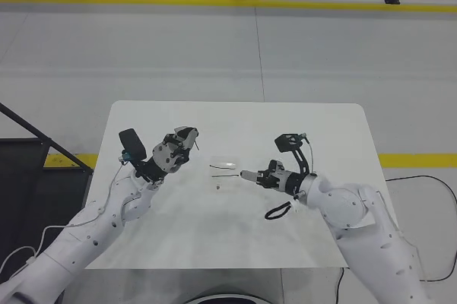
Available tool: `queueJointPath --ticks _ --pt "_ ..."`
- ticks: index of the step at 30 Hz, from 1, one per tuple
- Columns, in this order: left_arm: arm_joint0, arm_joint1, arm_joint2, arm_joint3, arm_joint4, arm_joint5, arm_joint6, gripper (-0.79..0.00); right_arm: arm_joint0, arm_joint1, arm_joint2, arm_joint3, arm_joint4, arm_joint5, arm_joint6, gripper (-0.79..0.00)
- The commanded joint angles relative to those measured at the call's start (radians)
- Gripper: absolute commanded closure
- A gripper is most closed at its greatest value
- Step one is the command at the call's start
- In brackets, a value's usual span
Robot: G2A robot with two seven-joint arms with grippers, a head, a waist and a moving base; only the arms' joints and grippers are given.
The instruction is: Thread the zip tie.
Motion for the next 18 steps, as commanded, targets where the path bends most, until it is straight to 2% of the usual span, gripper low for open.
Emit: queueJointPath --ticks 1,5,10,12,13,15,18 --pt "0.000 0.000 0.000 0.000 0.000 0.000 0.000 0.000 -0.003 -0.002 -0.010 0.011 -0.009 0.017 -0.020 -0.785" --pt "0.014 -0.003 -0.017 -0.014 -0.012 0.034 -0.029 0.000 0.046 -0.010 -0.045 0.066 -0.011 0.067 0.048 -0.785" --pt "0.034 -0.010 -0.048 -0.026 -0.016 0.053 -0.055 0.000 0.147 -0.036 -0.133 0.170 0.003 0.127 0.075 -0.785" --pt "0.037 -0.012 -0.052 -0.028 -0.012 0.055 -0.057 0.000 0.186 -0.050 -0.162 0.223 0.033 0.136 0.074 -0.606" --pt "0.037 -0.012 -0.052 -0.028 -0.012 0.055 -0.057 0.000 0.205 -0.056 -0.176 0.250 0.045 0.135 0.077 -0.480" --pt "0.037 -0.012 -0.052 -0.028 -0.012 0.055 -0.057 0.000 0.238 -0.068 -0.203 0.301 0.068 0.134 0.082 -0.332" --pt "0.037 -0.012 -0.052 -0.028 -0.012 0.055 -0.057 0.000 0.277 -0.084 -0.240 0.361 0.083 0.134 0.080 -0.305"
